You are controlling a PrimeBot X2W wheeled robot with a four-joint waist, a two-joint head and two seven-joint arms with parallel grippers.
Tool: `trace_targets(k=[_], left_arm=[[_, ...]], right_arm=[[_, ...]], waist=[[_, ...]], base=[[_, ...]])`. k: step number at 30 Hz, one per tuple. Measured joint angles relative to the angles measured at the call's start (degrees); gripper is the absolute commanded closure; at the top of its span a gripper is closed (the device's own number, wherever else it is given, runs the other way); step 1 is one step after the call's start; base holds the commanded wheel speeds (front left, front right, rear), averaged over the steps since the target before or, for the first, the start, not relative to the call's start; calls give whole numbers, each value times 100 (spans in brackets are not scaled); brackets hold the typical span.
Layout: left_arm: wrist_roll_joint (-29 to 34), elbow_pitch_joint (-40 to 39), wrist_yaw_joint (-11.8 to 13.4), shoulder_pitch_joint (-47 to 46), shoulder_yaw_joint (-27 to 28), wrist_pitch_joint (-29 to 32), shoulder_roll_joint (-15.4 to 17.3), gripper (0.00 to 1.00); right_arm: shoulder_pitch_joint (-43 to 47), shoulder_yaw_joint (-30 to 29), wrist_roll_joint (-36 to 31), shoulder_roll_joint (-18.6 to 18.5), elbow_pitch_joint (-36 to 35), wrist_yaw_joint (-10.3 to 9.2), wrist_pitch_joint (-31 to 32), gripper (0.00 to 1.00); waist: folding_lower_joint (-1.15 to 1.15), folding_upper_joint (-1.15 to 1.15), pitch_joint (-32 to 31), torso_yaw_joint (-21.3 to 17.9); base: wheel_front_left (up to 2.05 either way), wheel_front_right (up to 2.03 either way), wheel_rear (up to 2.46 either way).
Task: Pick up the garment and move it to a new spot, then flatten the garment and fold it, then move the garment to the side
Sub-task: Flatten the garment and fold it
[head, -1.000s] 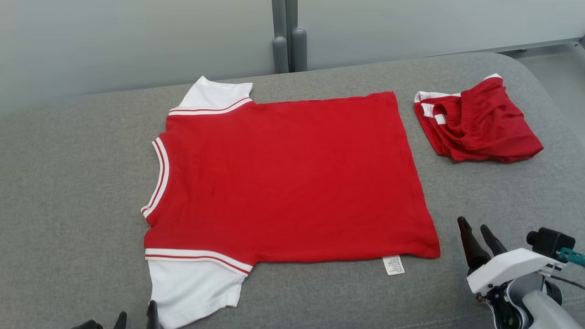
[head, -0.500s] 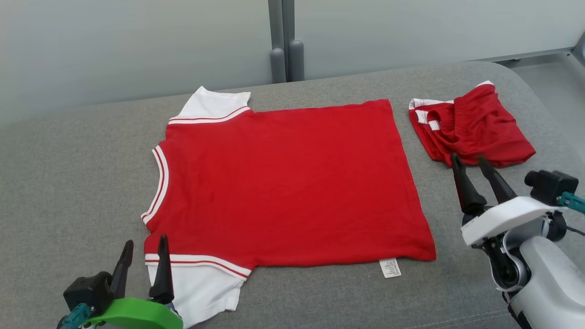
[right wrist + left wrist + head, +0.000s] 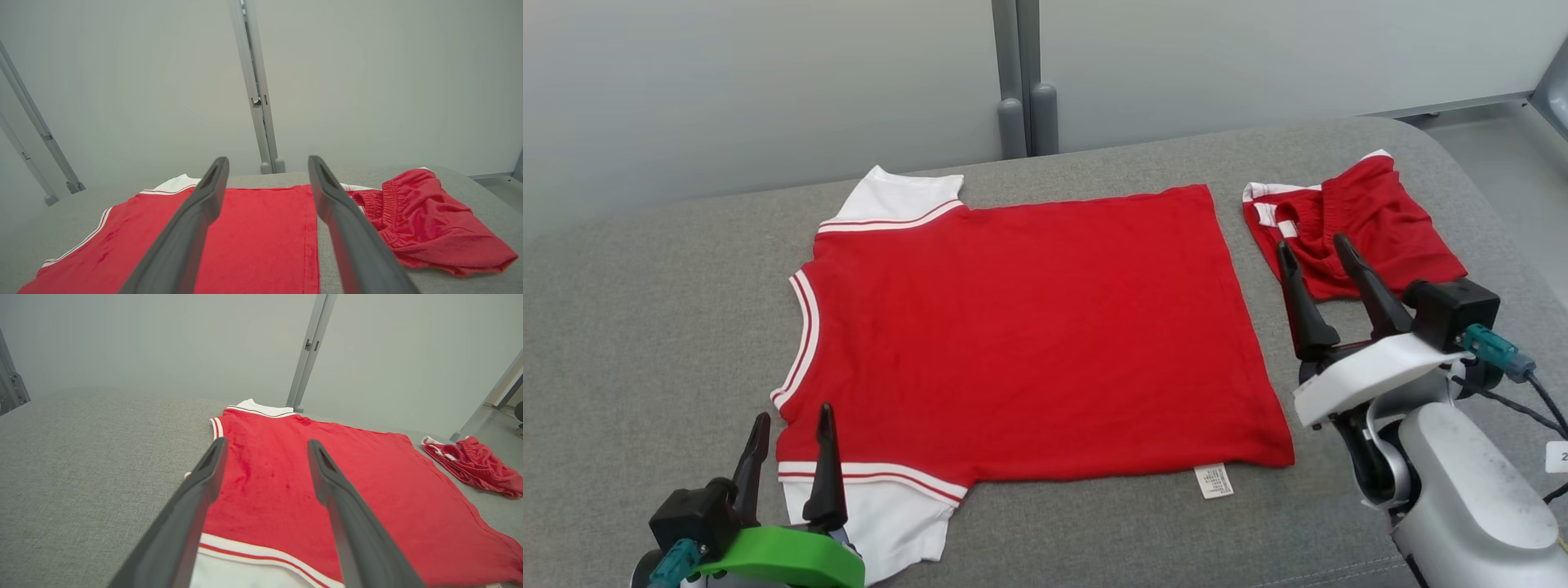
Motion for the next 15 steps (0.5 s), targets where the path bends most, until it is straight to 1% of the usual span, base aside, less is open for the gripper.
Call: trace_targets(k=[2,3,8,11,15], left_arm=[[18,-14,2,0,16,-19,-3,0],[18,-14,2,0,16,-19,-3,0],[176,-16,7,1,76,-47,-19,0],[245,-10,49,7,103,-47,-34,0],[325,0,52,30,187,-48,-43,0]], right_arm=[[36,71,-88,87,-13,-104,-1,0],[36,71,-88,87,-13,-104,-1,0],[355,265,-341,191,10,-294,0,0],[479,304,-356,292,32,-302,0,0],[494,303,-391,312,29,-348,0,0]], waist=[[0,0,-8,-6],[0,0,-8,-6],[0,0,-31,-24],[0,0,-44,-33],[0,0,-63,-45]], base=[[0,0,0],[0,0,0],[0,0,0],[0,0,0],[0,0,0]])
